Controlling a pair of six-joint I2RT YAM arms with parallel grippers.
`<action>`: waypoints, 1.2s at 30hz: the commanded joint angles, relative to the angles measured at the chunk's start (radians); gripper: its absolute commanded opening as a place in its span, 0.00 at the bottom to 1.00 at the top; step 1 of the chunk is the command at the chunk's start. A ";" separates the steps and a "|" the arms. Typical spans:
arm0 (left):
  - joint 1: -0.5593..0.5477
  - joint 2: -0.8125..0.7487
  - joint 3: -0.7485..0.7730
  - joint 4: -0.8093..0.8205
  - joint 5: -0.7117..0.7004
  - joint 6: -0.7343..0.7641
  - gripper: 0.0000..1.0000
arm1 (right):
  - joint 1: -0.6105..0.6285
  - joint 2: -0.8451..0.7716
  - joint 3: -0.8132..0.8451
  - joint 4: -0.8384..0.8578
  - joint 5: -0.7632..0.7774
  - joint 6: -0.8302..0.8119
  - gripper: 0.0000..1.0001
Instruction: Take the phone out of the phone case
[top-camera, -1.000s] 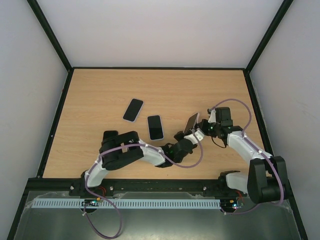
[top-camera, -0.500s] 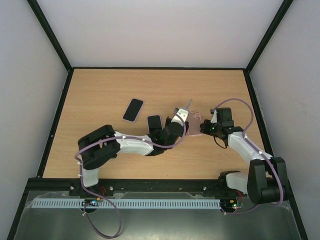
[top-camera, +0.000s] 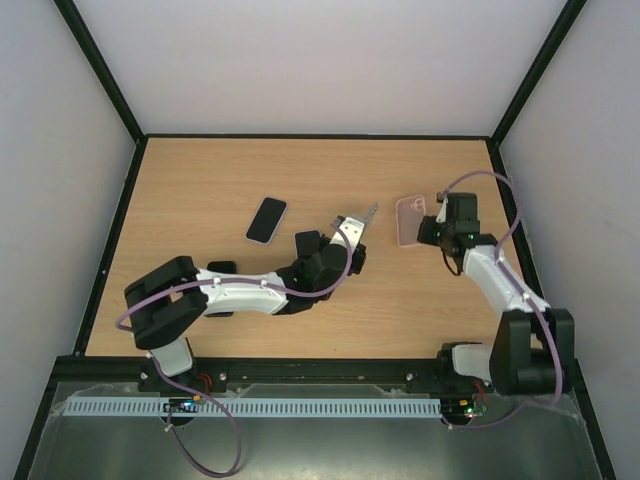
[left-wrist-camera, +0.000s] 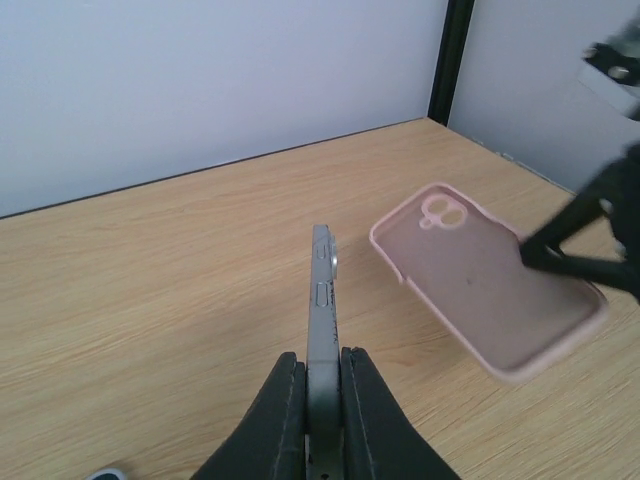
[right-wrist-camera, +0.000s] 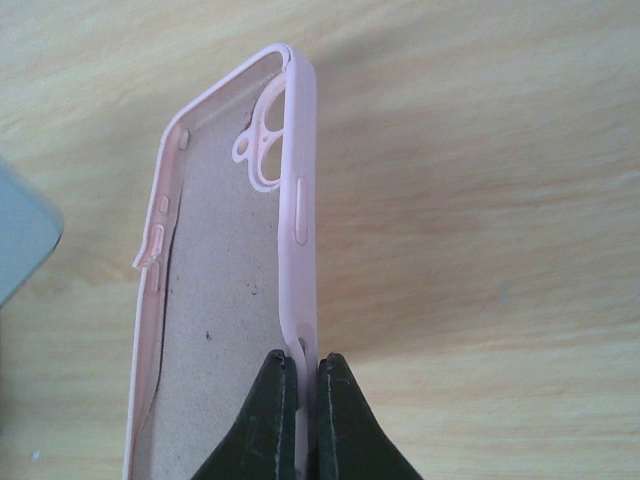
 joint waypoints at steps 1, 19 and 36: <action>-0.008 -0.091 -0.021 -0.023 -0.003 0.015 0.03 | -0.061 0.183 0.173 -0.022 -0.017 -0.176 0.02; -0.037 -0.104 -0.011 -0.145 -0.070 0.171 0.03 | -0.259 0.544 0.516 -0.123 -0.194 -0.289 0.48; 0.023 0.356 0.425 -0.258 -0.278 0.641 0.03 | -0.265 -0.243 0.142 -0.203 -0.323 -0.298 0.51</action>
